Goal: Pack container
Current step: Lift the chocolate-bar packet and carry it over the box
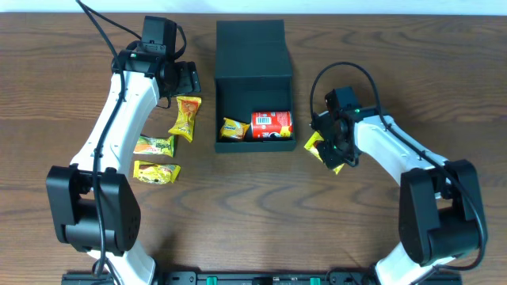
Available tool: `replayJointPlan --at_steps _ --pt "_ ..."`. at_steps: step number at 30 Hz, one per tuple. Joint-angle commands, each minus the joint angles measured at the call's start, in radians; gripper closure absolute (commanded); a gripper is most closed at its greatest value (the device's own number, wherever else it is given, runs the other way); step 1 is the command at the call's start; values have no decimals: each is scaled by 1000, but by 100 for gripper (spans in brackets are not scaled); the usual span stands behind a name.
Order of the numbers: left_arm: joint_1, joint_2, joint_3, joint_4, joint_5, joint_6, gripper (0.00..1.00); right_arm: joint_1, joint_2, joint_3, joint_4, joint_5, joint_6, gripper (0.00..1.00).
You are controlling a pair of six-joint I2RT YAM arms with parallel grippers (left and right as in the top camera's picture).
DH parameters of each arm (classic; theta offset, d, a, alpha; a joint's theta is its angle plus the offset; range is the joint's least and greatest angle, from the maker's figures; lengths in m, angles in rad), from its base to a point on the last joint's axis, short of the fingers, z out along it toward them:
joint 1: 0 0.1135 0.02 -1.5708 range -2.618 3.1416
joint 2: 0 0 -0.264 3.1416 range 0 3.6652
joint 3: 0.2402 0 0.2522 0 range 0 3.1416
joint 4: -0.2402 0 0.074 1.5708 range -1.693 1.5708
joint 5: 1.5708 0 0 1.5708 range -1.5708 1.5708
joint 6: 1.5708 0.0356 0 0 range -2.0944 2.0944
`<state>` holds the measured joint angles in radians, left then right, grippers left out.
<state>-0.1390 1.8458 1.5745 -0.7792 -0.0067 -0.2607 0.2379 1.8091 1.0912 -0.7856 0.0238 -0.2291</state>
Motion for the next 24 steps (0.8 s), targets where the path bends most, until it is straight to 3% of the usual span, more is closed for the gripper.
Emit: replayJointPlan --at_steps 1,9,24 --pt "3 -2 -2 -3 1 13 12 1 7 51 -20 10 16 64" --pt "3 -2 -2 -3 0 13 12 1 7 67 -36 10 16 74" --pt "3 -2 -2 -10 0 13 12 1 10 24 13 2 15 67"
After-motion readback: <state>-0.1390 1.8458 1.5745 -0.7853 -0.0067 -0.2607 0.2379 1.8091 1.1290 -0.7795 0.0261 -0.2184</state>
